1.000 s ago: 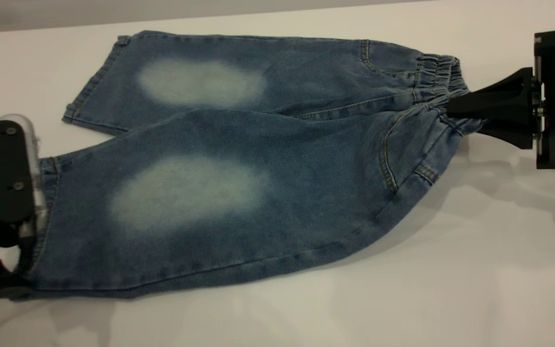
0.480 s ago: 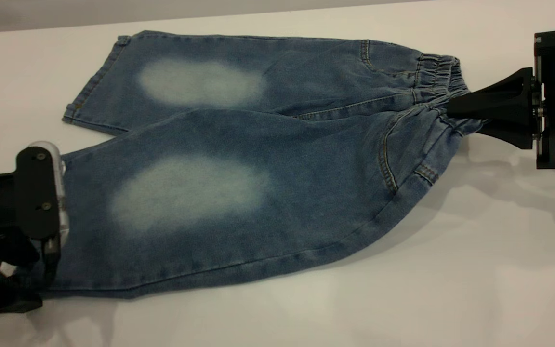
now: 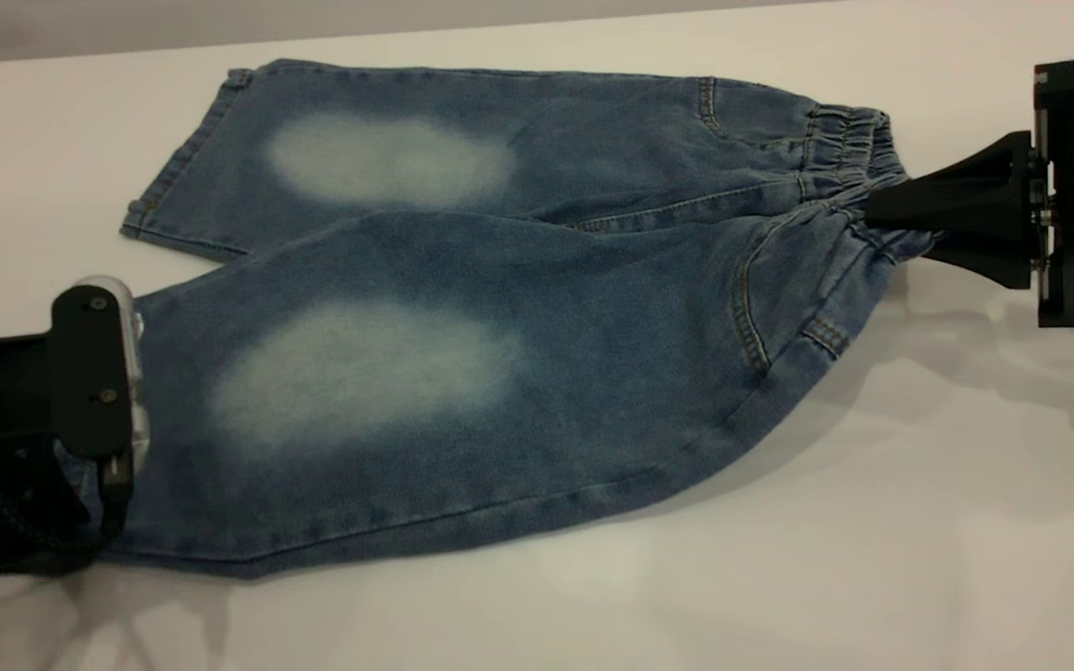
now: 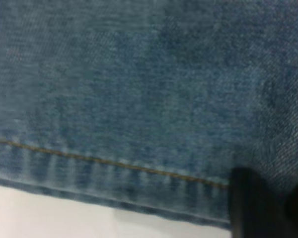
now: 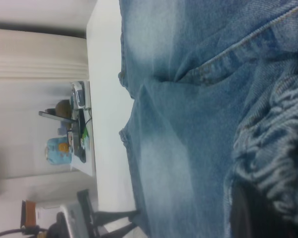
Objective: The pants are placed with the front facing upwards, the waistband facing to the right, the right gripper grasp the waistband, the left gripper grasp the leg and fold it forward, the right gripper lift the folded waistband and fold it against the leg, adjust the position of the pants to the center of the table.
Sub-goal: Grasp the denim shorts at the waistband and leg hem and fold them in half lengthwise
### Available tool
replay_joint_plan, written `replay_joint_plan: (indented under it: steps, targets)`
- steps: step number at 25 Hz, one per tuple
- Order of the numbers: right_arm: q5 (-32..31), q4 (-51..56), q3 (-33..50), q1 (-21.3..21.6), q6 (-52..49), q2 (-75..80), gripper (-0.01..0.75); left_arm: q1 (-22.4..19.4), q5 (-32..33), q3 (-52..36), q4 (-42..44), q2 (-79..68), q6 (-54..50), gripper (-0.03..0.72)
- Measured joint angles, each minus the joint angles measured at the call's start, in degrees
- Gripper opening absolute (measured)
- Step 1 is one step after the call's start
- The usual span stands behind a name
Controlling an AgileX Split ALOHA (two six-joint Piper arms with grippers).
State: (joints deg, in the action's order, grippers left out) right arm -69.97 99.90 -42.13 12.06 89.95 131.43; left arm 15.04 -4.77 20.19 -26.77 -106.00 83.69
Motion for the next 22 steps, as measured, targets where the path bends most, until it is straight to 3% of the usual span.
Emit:
replay_joint_plan:
  steps: [2,11,22]
  targets:
    - [0.0,0.0,0.0,0.0,0.0,-0.1,0.037,0.0,2.0,0.0,0.0,1.4,0.2,0.055]
    - [0.0,0.1,3.8,0.0,0.0,-5.2,0.037,0.0,9.5,-0.6,0.0,11.1,0.2,0.053]
    - [0.0,0.1,18.0,1.5,0.0,-7.1,0.037,0.0,15.3,-7.8,0.0,29.4,-0.1,0.053]
